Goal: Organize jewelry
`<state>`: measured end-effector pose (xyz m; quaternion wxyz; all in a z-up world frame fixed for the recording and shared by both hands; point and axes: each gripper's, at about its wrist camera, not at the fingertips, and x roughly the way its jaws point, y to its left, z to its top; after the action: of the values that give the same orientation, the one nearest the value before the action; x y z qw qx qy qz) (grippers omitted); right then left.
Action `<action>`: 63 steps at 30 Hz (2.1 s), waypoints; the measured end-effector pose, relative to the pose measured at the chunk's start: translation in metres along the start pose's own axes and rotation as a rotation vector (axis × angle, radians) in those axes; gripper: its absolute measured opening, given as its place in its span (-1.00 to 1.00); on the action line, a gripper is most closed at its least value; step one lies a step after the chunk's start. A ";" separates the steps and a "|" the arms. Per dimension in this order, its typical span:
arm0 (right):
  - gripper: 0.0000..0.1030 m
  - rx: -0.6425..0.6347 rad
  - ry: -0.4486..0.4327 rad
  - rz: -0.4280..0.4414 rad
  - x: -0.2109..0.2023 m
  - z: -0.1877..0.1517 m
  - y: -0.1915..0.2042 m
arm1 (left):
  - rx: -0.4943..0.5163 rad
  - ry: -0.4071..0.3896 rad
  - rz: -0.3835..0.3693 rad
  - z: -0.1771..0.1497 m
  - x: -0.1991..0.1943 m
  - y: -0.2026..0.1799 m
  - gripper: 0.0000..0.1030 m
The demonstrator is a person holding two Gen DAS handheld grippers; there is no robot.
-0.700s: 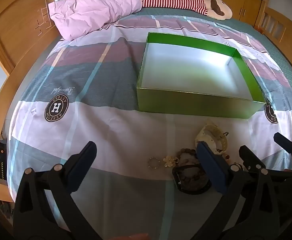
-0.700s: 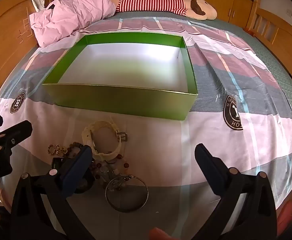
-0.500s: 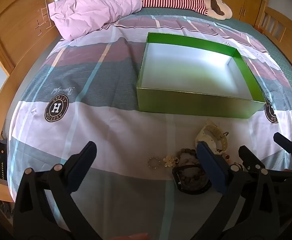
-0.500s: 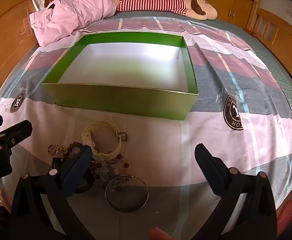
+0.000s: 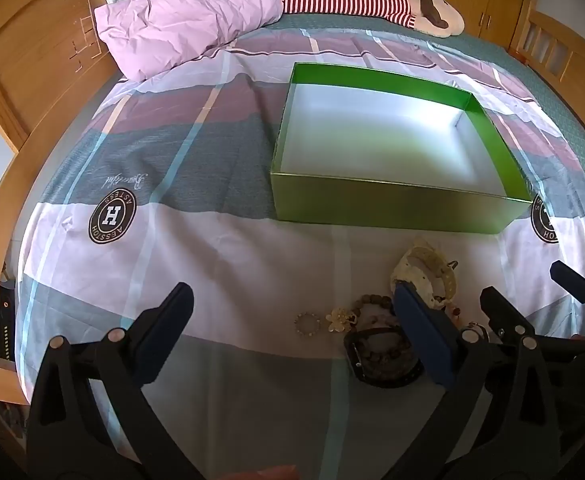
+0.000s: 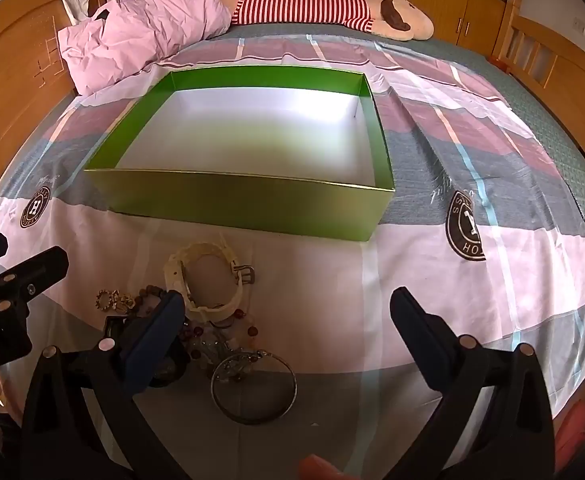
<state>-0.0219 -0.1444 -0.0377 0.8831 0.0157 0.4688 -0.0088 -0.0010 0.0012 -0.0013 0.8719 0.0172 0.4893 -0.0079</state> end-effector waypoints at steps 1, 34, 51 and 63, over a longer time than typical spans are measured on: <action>0.97 0.000 0.000 -0.001 0.000 0.000 0.000 | 0.001 0.000 0.000 -0.001 0.001 -0.001 0.96; 0.97 -0.007 -0.003 -0.006 -0.001 0.002 0.000 | 0.010 0.005 0.007 -0.002 0.004 -0.007 0.96; 0.97 -0.006 -0.004 -0.008 -0.001 0.002 0.000 | 0.011 0.011 0.010 -0.003 0.006 -0.007 0.96; 0.97 -0.007 -0.004 -0.008 -0.001 0.002 0.000 | 0.011 0.011 0.012 -0.003 0.006 -0.008 0.96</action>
<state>-0.0213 -0.1442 -0.0357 0.8841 0.0106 0.4670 -0.0109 -0.0001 -0.0066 -0.0081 0.8690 0.0251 0.4941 -0.0054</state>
